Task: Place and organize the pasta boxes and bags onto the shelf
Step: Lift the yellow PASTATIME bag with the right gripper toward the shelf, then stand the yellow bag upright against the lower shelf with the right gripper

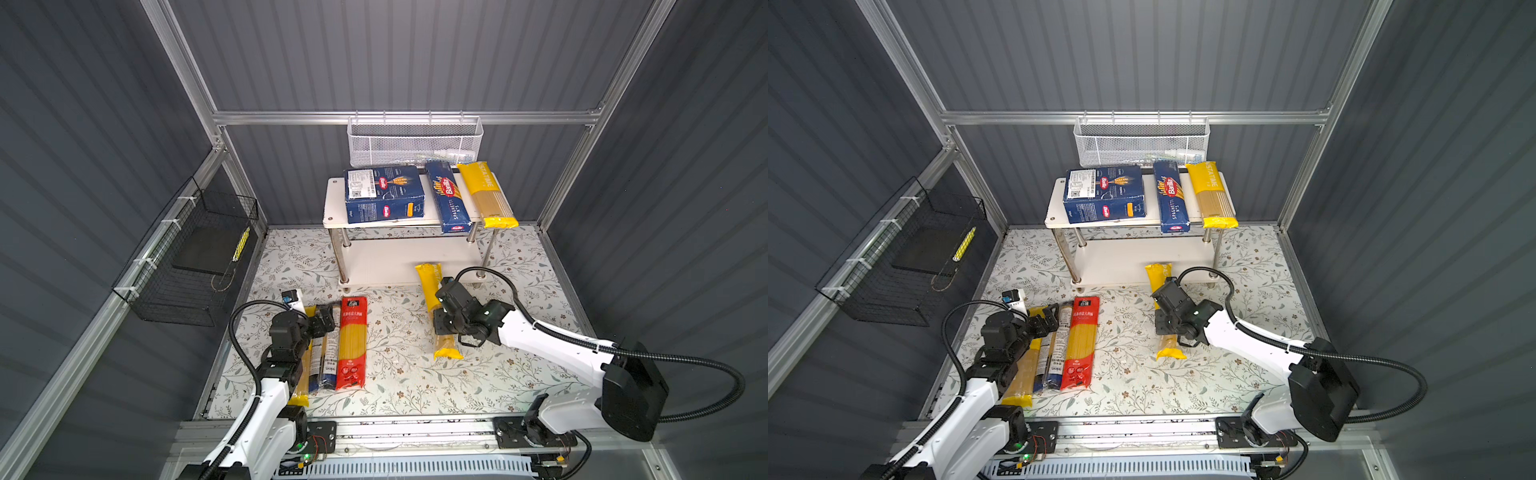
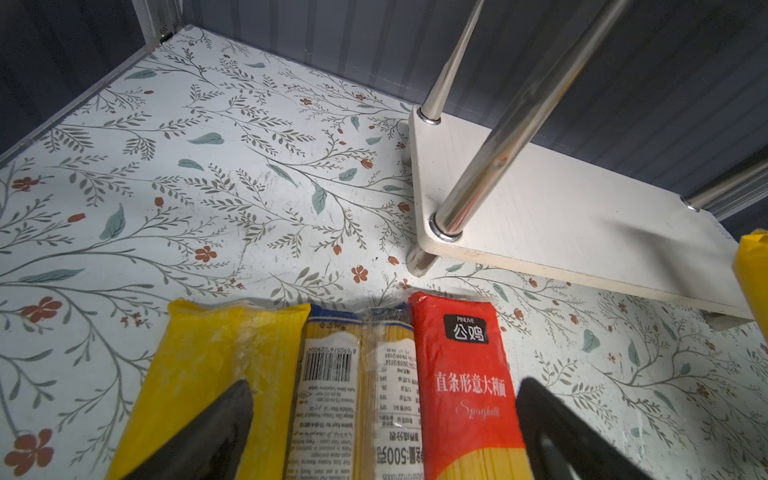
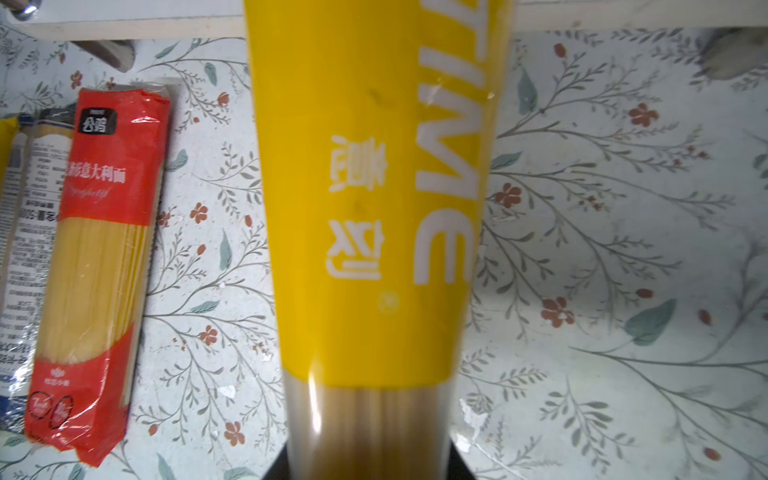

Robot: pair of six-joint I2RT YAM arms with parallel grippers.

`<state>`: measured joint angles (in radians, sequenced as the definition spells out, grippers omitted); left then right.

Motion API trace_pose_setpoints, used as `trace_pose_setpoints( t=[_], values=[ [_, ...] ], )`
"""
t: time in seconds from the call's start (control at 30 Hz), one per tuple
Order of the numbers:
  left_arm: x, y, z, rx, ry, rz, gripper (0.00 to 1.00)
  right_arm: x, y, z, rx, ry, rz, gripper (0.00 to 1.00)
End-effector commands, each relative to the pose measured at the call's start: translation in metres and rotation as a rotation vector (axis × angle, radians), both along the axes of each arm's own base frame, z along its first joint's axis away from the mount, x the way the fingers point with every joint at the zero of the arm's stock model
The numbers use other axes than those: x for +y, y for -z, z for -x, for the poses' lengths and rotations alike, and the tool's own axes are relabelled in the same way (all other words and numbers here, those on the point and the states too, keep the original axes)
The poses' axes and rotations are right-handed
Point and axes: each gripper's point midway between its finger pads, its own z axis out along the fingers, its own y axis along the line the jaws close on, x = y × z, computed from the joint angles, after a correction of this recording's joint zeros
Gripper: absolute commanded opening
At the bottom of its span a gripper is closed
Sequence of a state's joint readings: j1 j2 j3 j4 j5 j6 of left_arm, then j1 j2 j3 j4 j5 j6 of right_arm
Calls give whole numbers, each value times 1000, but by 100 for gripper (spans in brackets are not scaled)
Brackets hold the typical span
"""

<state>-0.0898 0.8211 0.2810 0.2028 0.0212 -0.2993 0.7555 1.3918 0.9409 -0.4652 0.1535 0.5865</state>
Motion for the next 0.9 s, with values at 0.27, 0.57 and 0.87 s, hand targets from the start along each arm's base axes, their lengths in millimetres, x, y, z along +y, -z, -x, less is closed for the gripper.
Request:
trace_pose_setpoints(
  t=[0.27, 0.57, 0.87],
  values=[
    [2, -6, -3, -5, -3, -16, 100, -32, -49, -50, -147, 72, -18, 9],
    [2, -5, -2, -3, -3, -16, 100, -42, -51, -78, -161, 100, -9, 9],
    [2, -5, -3, -3, -3, -16, 100, -42, -50, -106, -170, 120, 1, 9]
  ],
)
